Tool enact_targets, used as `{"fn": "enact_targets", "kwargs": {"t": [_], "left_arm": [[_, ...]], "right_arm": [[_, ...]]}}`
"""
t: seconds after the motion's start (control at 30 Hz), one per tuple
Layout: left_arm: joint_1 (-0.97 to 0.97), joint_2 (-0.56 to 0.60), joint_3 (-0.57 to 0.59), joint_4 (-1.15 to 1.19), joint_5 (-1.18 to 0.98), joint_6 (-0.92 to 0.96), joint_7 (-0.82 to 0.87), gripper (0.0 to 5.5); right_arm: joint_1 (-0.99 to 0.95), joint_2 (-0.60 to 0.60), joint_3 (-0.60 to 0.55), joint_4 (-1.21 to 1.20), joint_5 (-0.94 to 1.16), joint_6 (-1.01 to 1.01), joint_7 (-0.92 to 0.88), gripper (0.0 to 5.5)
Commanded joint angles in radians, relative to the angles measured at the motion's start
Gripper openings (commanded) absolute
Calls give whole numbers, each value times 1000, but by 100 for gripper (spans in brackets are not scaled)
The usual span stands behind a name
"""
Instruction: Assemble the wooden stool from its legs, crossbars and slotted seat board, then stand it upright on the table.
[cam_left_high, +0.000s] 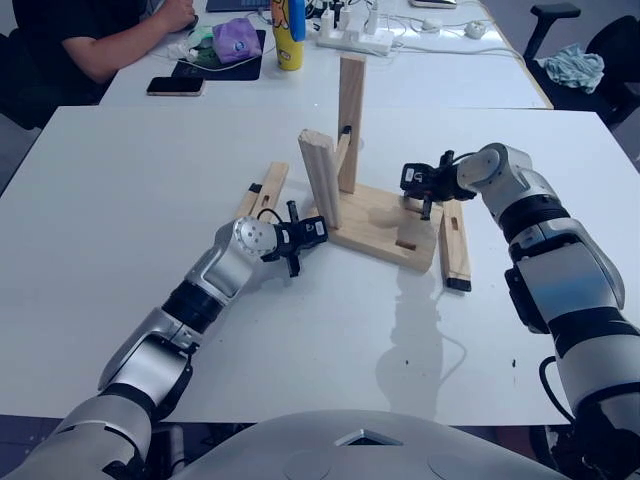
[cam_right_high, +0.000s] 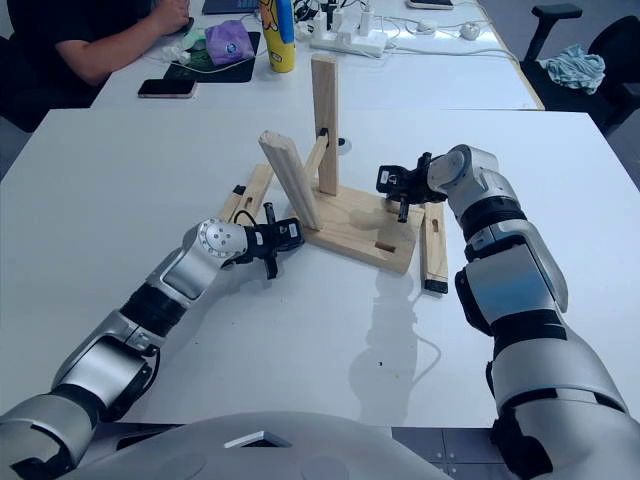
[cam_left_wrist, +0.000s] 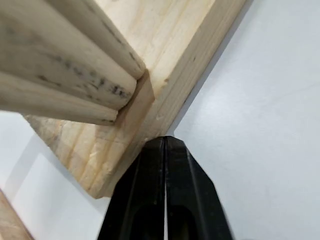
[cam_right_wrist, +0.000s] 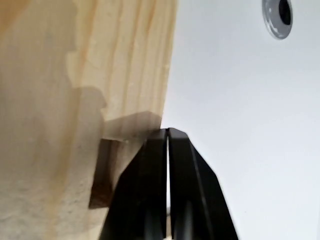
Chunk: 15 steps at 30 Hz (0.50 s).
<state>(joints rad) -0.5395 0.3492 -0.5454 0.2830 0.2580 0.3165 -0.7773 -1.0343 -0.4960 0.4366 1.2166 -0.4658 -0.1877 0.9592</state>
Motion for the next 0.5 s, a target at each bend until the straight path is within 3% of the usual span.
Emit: {"fn": "enact_targets", "kwargs": {"t": [0.03,0.5], "left_arm": [[5,-23,0,92,26,25,32,1],[-26,-106,87,197,-7,13,120,1]], "right_arm": [[47,3,0,-8,22,18,137,0],[266,50,-126,-255,207,149,191,0]]}}
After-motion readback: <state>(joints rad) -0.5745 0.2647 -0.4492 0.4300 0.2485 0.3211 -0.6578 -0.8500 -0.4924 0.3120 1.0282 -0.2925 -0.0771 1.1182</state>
